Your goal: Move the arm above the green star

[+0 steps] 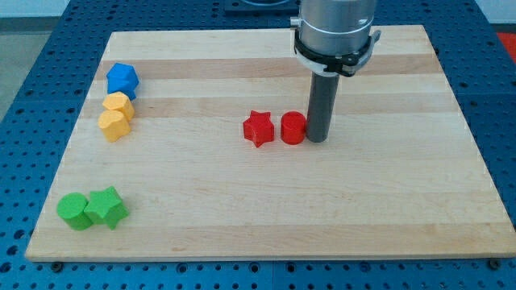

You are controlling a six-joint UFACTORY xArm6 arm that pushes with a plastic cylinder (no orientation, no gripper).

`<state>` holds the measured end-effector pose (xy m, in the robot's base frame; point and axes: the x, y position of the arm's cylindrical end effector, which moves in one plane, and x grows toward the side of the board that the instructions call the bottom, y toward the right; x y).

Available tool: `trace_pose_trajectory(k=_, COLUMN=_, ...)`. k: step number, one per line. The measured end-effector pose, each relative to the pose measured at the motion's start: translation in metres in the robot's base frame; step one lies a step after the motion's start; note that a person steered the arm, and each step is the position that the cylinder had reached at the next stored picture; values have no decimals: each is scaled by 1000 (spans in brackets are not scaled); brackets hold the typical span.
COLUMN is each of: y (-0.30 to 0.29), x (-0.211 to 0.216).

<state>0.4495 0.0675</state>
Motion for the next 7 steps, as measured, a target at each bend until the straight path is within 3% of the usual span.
trace_pose_trajectory(k=3, y=8, x=-7)
trace_pose_trajectory(k=4, y=57, x=4)
trace_pose_trajectory(k=5, y=50, x=33)
trace_pose_trajectory(k=7, y=-72, x=78)
